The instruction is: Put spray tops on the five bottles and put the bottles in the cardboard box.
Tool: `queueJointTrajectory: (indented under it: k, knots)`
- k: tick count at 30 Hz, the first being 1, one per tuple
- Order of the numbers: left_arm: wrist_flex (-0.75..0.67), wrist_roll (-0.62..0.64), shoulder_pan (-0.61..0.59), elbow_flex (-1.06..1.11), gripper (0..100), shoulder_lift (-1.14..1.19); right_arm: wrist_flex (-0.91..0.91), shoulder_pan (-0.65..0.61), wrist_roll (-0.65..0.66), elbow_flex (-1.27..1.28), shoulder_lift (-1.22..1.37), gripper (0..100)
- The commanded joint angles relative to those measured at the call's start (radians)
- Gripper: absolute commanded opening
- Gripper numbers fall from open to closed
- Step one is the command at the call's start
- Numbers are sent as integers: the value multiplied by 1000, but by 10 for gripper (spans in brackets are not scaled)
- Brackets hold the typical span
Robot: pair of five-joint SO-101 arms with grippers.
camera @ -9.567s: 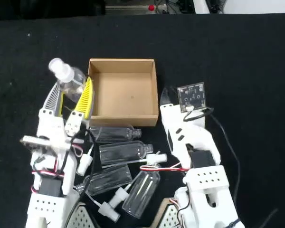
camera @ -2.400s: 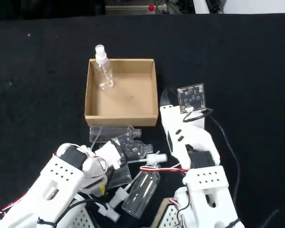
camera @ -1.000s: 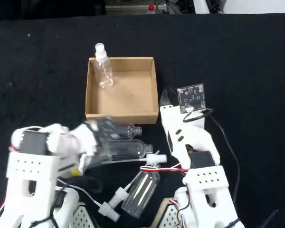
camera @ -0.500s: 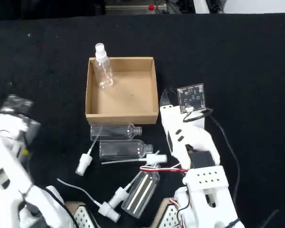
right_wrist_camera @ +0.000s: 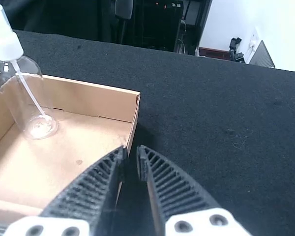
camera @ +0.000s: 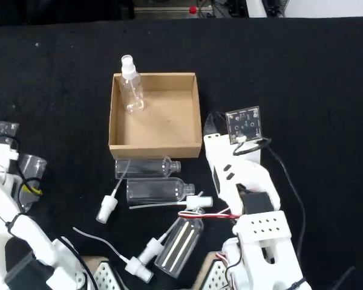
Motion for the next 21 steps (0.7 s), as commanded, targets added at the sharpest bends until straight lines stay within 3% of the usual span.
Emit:
queueJointTrajectory:
  k: [1,10,17,21]
  knots:
    - [-15,37,-10,-124,294,2,-32,15,6,-10,10,33]
    - [-29,416,-8,-285,289,15,-32,15,6,-10,10,33]
    - [-229,399,-48,-213,289,155,-32,15,6,-8,10,33]
    - [-258,402,-47,-208,289,229,-32,15,6,-8,10,33]
